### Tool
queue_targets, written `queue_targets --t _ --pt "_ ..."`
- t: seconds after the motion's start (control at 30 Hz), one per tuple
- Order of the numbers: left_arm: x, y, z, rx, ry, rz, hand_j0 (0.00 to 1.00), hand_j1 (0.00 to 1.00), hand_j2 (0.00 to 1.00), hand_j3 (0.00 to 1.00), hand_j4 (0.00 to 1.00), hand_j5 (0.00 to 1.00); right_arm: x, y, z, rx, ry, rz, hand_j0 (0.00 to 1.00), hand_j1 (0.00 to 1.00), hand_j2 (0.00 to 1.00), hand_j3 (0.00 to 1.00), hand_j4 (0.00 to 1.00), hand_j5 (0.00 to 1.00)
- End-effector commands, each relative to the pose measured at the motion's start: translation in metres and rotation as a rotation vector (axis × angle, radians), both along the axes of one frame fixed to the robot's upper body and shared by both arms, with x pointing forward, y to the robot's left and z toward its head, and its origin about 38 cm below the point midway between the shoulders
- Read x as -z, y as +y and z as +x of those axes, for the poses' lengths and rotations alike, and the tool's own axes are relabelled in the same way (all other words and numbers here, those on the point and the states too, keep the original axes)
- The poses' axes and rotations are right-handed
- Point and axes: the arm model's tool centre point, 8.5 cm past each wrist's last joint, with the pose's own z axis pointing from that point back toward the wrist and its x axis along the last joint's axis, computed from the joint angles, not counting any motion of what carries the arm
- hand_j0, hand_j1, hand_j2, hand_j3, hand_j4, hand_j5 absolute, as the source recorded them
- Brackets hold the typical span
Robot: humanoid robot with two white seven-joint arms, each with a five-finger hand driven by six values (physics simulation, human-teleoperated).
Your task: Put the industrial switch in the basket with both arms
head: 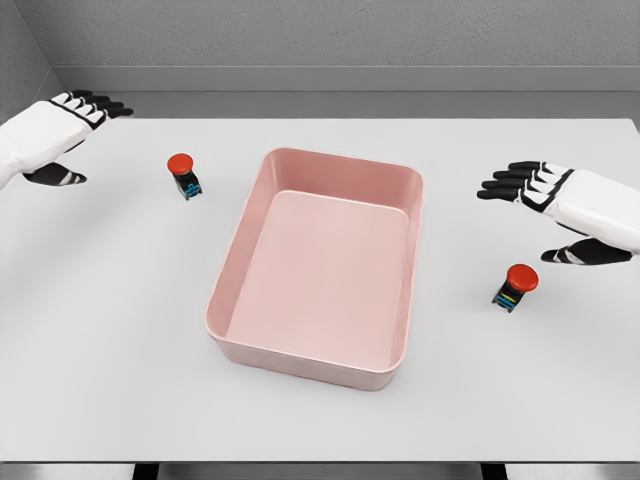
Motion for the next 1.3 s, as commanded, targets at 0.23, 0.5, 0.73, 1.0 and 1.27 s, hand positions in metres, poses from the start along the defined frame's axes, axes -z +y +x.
queue_targets --t 0.23,0.5,0.73,1.0,1.27 --pt "0.014 -0.021 0.012 0.022 0.046 0.032 1.0 1.0 1.0 1.0 1.0 1.0 0.008 -0.004 -0.004 -0.011 0.07 -0.081 1.0 1.0 1.0 1.0 1.0 1.0" --pt "0.012 -0.1 0.059 0.155 0.079 0.113 1.0 1.0 1.0 1.0 1.0 1.0 0.023 -0.021 -0.004 0.008 0.182 -0.212 1.0 1.0 1.0 1.0 1.0 1.0" --pt "0.013 -0.116 0.064 0.189 0.08 0.245 1.0 1.0 1.0 1.0 1.0 1.0 0.036 -0.013 -0.003 0.002 0.198 -0.175 1.0 1.0 1.0 1.0 1.0 1.0" --pt "0.015 -0.116 0.065 0.191 0.114 0.311 1.0 1.0 1.0 1.0 1.0 1.0 0.064 -0.017 -0.005 0.038 0.366 -0.295 1.0 1.0 1.0 1.0 1.0 1.0" --pt "0.026 -0.121 0.063 0.206 0.138 0.365 1.0 1.0 1.0 1.0 1.0 1.0 0.041 -0.011 0.014 0.1 0.311 -0.272 1.0 1.0 1.0 1.0 1.0 1.0"
